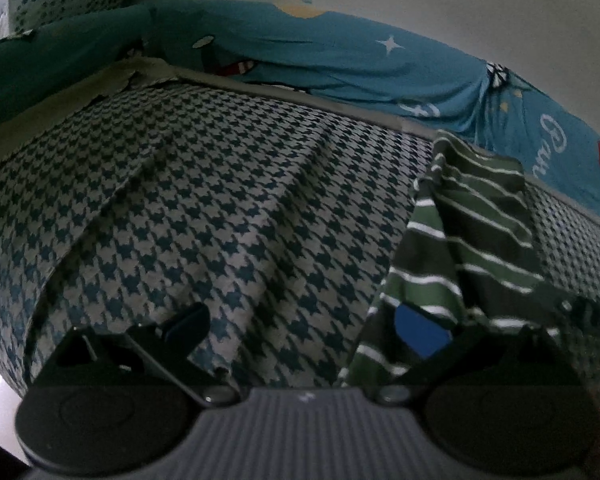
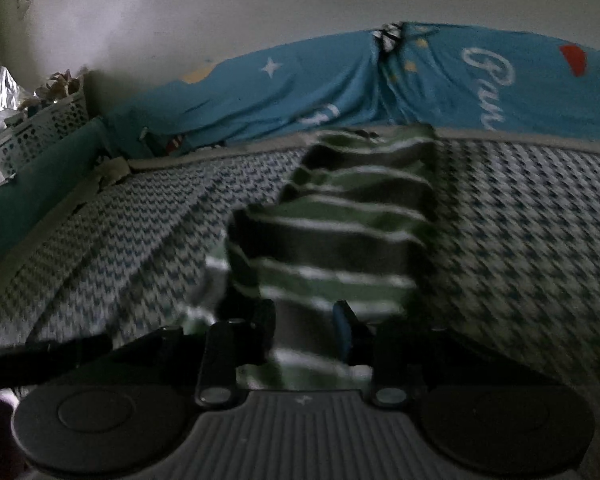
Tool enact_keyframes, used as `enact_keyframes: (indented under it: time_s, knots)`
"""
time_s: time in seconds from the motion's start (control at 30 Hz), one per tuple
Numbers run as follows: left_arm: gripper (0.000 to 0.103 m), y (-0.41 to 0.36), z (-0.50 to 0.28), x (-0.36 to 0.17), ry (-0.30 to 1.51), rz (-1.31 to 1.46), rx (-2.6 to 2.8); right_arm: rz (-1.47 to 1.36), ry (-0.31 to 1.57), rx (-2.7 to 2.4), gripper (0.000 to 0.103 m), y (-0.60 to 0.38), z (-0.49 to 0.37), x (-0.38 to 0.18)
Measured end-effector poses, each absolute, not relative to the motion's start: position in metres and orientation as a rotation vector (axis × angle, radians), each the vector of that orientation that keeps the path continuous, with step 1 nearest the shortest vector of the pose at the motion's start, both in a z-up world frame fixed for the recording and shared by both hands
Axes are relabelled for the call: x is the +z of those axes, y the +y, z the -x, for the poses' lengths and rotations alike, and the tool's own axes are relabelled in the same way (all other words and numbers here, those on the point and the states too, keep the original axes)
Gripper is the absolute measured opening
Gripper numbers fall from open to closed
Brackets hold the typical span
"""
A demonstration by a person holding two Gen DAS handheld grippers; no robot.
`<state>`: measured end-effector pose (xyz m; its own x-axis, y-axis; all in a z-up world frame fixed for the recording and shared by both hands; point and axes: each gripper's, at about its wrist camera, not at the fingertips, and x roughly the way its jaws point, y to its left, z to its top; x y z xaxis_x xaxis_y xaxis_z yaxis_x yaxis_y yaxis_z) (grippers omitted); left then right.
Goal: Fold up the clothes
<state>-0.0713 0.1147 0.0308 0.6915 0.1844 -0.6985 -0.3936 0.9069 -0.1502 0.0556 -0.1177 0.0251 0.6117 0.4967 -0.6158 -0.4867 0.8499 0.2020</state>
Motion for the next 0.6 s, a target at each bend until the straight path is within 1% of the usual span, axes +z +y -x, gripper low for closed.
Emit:
enact_keyframes:
  time_s: [0.2,0.27,0.33,0.6]
  knots:
    - [0.103,0.104,0.071,0.025,0.751,0.236,0.311,-0.051,0.765,0.529,0.033,-0.149,-0.034,0.019]
    - [0.103,0.102,0.071,0.024,0.752,0.223,0.307,-0.053,0.767,0.52,0.037,-0.154,-0.029,0.017]
    - [0.103,0.1,0.072,0.022,0.752,0.21,0.303,-0.056,0.77,0.513,0.038,-0.158,-0.025,0.014]
    - [0.103,0.099,0.074,0.012,0.772,0.165,0.309,-0.114,0.768,0.518,0.038,-0.159,-0.026,-0.003]
